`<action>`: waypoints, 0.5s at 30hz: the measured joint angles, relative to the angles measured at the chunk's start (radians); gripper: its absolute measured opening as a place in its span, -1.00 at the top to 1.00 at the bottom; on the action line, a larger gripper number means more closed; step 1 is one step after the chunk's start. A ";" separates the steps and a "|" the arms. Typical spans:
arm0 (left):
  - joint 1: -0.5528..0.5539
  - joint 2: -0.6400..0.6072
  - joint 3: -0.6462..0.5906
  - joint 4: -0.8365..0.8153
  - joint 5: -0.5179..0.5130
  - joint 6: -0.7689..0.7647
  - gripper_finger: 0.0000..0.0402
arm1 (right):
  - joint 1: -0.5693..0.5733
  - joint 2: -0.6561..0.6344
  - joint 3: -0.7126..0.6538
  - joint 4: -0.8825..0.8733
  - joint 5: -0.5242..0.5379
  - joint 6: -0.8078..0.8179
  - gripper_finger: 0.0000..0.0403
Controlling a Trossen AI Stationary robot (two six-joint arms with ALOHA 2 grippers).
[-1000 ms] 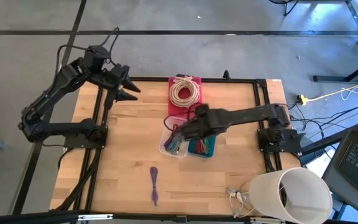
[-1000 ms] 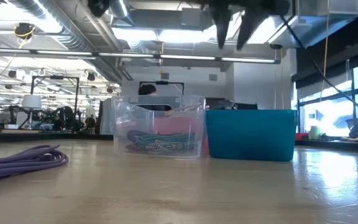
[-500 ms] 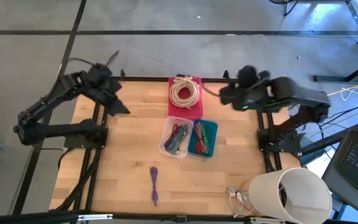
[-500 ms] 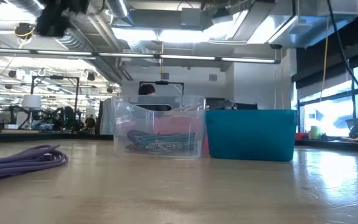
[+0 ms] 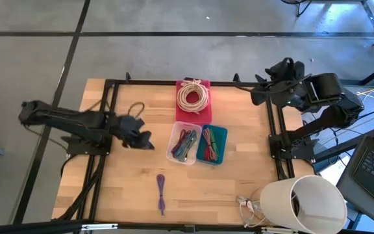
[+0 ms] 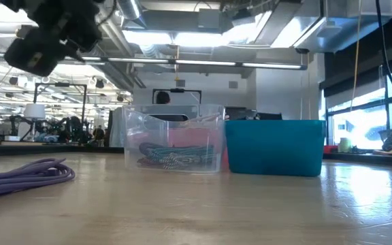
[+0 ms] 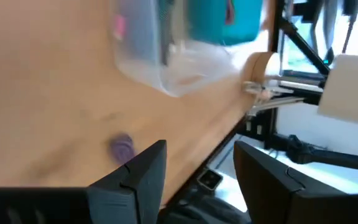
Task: Pick & Place USB Port
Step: Put the violet charger cable into the blue bin
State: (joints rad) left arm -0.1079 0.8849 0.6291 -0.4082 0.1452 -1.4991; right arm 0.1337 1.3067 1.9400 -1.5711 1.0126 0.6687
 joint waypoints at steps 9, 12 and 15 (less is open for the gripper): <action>-0.384 0.242 -0.002 0.289 -0.277 -0.332 0.14 | 0.000 0.000 0.000 0.000 0.013 -0.093 0.05; -0.446 0.337 0.014 0.345 -0.308 -0.412 0.16 | 0.000 0.000 0.000 0.000 0.013 -0.101 0.05; -0.481 0.425 0.052 0.351 -0.308 -0.474 0.16 | 0.000 0.000 0.000 0.000 0.014 -0.104 0.05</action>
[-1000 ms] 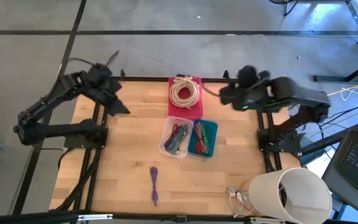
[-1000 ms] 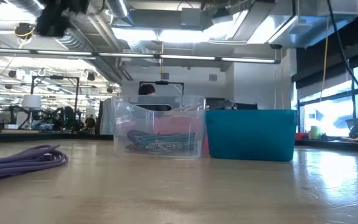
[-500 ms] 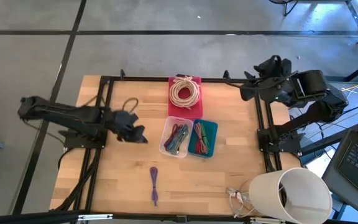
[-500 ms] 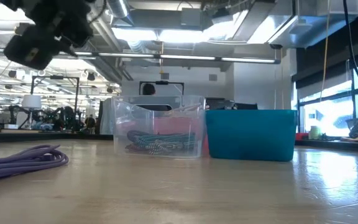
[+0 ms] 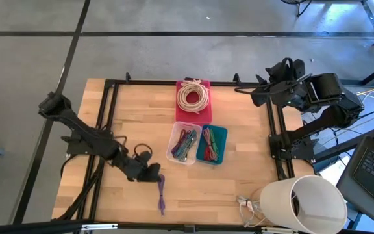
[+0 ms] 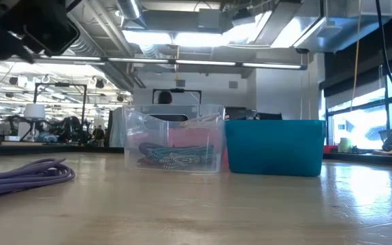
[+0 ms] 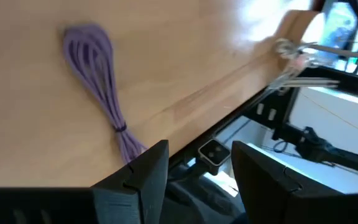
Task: Pick & Place USB Port
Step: Put the violet charger cable into the blue bin
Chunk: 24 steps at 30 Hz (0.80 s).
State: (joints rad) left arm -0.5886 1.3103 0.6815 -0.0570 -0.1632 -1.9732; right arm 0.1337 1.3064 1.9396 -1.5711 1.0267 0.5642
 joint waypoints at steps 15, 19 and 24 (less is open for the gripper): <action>-0.061 0.295 0.155 -0.096 0.028 -0.213 0.16 | 0.000 0.000 0.000 0.000 -0.006 -0.020 0.05; -0.056 0.327 0.190 -0.184 0.035 -0.227 0.16 | 0.000 0.000 0.000 0.000 -0.007 -0.019 0.05; -0.042 0.352 0.192 -0.223 0.068 -0.203 0.16 | 0.000 0.000 0.000 0.000 -0.010 -0.018 0.05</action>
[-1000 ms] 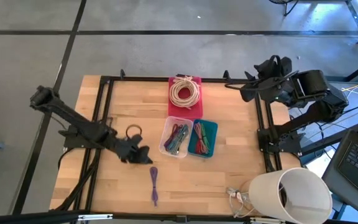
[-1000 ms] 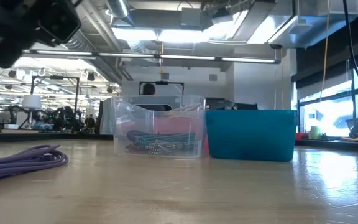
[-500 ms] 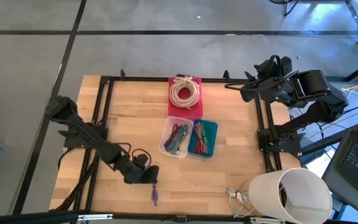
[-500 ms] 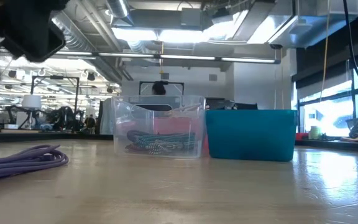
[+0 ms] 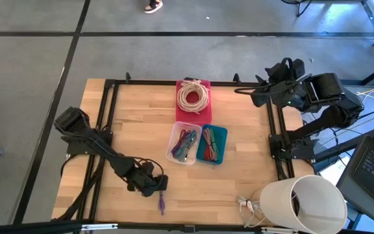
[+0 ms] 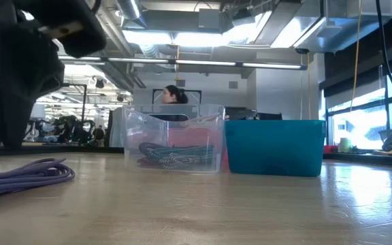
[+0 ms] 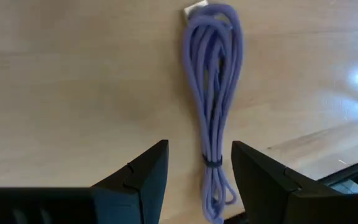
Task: Pick & Place USB Port
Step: Put the violet charger cable into the blue bin
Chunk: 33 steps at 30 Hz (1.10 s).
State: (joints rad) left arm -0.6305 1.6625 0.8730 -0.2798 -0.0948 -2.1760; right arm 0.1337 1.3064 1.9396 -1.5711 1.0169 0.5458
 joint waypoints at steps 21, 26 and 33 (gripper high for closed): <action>0.060 0.113 0.004 0.076 0.045 0.236 0.55 | 0.000 0.000 0.000 0.000 0.000 0.003 0.05; 0.052 0.086 0.002 0.071 -0.043 0.261 0.93 | 0.000 0.000 0.000 0.000 0.000 0.003 0.05; -0.004 -0.175 -0.002 -0.180 -0.250 0.200 0.97 | 0.000 0.000 0.000 0.000 -0.022 -0.003 0.05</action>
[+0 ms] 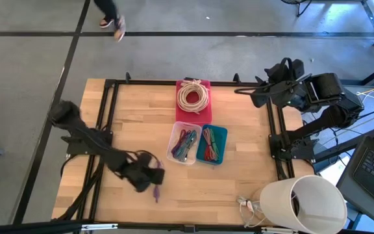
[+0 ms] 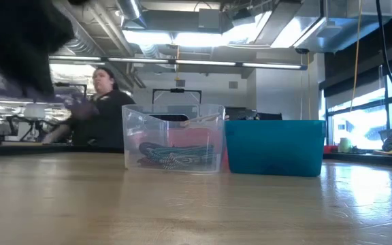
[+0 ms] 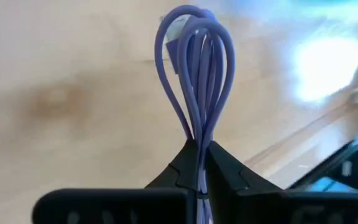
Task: Pick & Place USB Port
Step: Put the violet charger cable into the blue bin
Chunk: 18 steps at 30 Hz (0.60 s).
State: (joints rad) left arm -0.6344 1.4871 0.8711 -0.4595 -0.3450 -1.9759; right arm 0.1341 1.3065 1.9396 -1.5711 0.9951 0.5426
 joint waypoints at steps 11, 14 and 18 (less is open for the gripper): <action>0.005 -0.466 0.000 0.069 -0.778 0.666 0.98 | 0.000 0.013 0.000 0.018 -0.074 -0.004 0.05; 0.143 -0.529 0.000 0.332 -0.644 1.106 0.98 | 0.000 0.023 0.000 0.074 -0.131 -0.069 0.05; 0.353 -0.542 0.001 0.732 -0.297 1.541 0.98 | 0.000 0.037 0.000 0.188 -0.233 -0.163 0.05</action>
State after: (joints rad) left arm -0.2812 0.9451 0.8720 0.2728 -0.6423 -0.4346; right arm 0.1340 1.3430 1.9396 -1.3834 0.7621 0.3801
